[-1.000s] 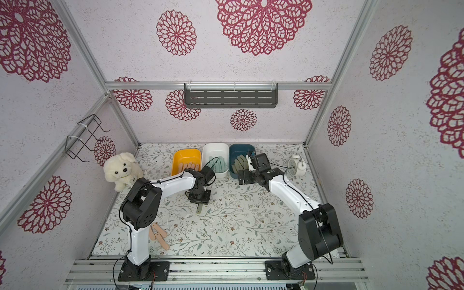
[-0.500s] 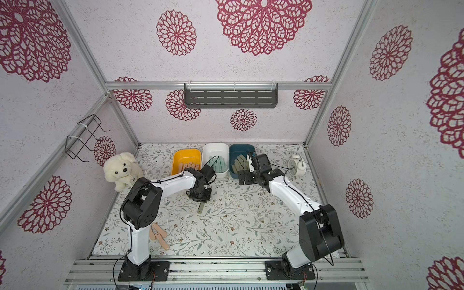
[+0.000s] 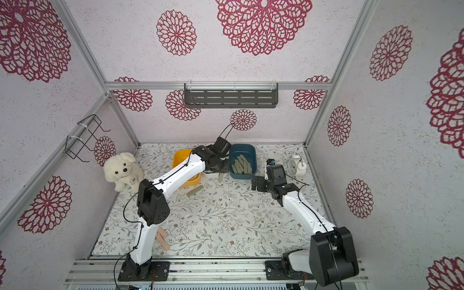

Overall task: Place the fruit knives into the storage box by color
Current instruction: Place the fruit knife in the storage box, then pick up the fruit knife from the center of the board.

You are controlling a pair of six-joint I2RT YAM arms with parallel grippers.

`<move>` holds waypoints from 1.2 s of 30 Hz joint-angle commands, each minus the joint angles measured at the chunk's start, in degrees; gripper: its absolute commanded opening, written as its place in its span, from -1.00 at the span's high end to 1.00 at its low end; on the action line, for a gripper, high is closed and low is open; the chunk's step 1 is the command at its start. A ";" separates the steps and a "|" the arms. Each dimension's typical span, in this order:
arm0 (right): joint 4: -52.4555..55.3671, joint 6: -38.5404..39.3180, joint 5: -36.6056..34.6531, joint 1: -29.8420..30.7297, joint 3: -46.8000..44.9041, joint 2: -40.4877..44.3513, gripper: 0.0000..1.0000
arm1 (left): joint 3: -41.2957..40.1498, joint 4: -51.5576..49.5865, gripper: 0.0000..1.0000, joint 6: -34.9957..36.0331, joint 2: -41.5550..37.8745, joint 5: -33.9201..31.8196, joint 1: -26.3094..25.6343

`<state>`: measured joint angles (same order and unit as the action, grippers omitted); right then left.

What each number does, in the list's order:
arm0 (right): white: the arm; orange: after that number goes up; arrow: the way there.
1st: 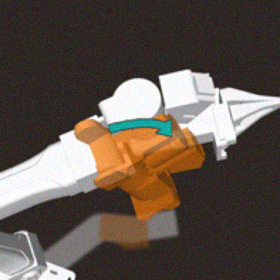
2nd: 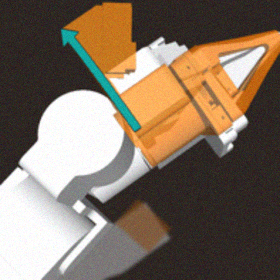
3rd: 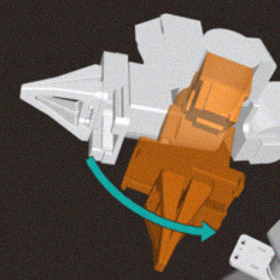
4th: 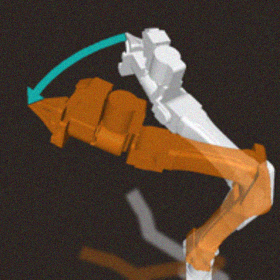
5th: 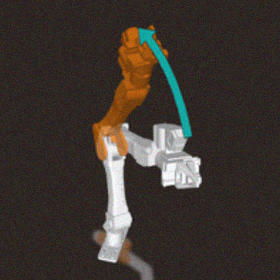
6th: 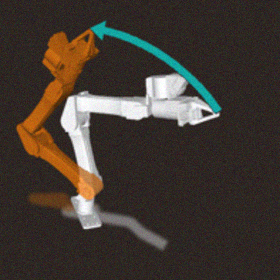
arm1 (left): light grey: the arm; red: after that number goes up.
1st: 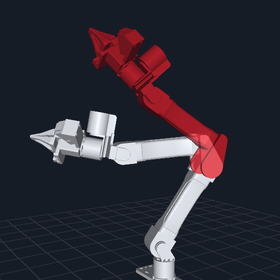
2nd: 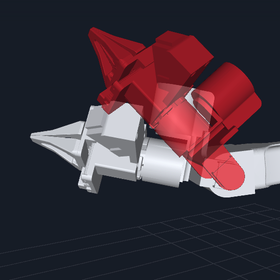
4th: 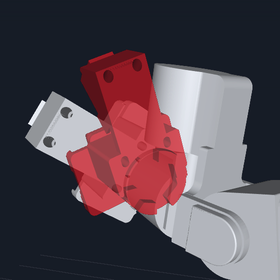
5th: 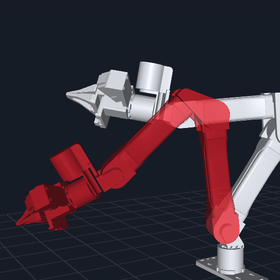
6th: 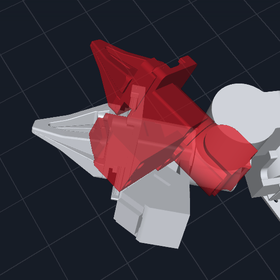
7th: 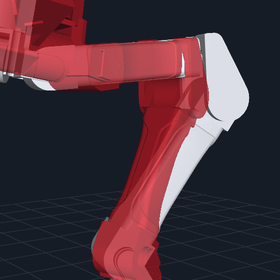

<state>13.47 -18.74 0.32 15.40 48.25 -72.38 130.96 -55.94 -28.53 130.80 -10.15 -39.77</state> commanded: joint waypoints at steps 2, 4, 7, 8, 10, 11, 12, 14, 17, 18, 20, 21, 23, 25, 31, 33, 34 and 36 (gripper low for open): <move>-4.34 -2.59 0.76 -1.22 -1.91 2.47 -0.99 | 14.04 2.40 0.74 3.20 10.59 -1.37 -0.11; -5.56 -3.24 1.92 -1.37 -2.98 2.45 -0.99 | 15.64 7.75 0.74 3.65 12.80 -1.15 -0.14; -6.57 -3.66 3.45 -1.38 -3.98 1.87 -0.99 | 14.82 16.90 0.71 4.20 14.36 -0.63 -0.28; -6.98 -3.75 3.80 -1.38 -4.49 1.74 -0.99 | 15.33 19.15 0.70 4.59 15.04 -0.18 -0.28; -7.49 -3.76 4.26 -1.34 -5.18 1.46 -0.99 | 17.04 20.97 0.69 5.21 16.52 -0.34 -0.31; -7.82 -3.76 4.48 -1.35 -5.42 1.47 -0.99 | 17.23 21.78 0.69 5.43 16.89 -0.66 -0.31; -7.93 -3.59 4.75 -1.34 -5.61 1.36 -0.99 | 16.87 22.66 0.66 5.66 17.11 -0.76 -0.31; -8.04 -3.36 5.02 -1.34 -5.48 0.80 -0.99 | 16.01 23.85 0.56 5.98 17.63 -0.85 -0.36; -8.46 -3.41 5.92 -1.36 -5.07 -0.12 -0.99 | 16.01 22.79 0.32 5.69 18.53 -0.34 -0.48; -8.40 -3.44 6.22 -1.27 -4.85 -0.29 -0.99 | 15.92 22.28 0.21 5.75 18.45 0.30 -0.49; -8.48 -3.57 6.95 -1.15 -4.55 -0.74 -0.99 | 15.27 21.07 -0.08 5.89 17.32 0.56 -0.79; -8.55 -3.58 6.98 -0.87 -4.43 -0.96 -0.99 | 14.87 20.46 -0.19 6.12 16.41 0.62 -0.92; -8.60 -3.50 6.52 0.21 -4.09 -1.52 -0.99 | 14.31 17.69 -0.43 5.81 13.55 0.87 -1.10; -8.43 -3.23 4.47 2.14 -3.92 -2.13 -0.99 | 13.37 12.51 -0.58 3.20 9.39 1.41 -1.23; -11.13 -3.92 0.41 10.61 -3.92 -5.64 -0.99 | -16.30 10.18 -0.75 -2.02 -14.67 3.66 -0.45; -12.15 -4.40 -0.63 13.50 -3.35 -7.53 -0.99 | -25.52 8.53 -0.76 -1.56 -21.64 4.49 1.35; -12.68 -4.67 -0.99 14.75 -3.10 -8.53 -0.99 | -29.94 7.49 -0.76 -0.97 -24.22 5.43 2.38; -13.42 -5.18 -1.44 16.75 -2.39 -10.20 -0.99 | -37.69 6.43 -0.79 0.88 -28.24 7.22 3.95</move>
<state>2.74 -22.39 1.48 30.15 43.59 -81.47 101.49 -45.69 -28.73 105.16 -5.19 -38.33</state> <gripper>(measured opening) 0.994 0.889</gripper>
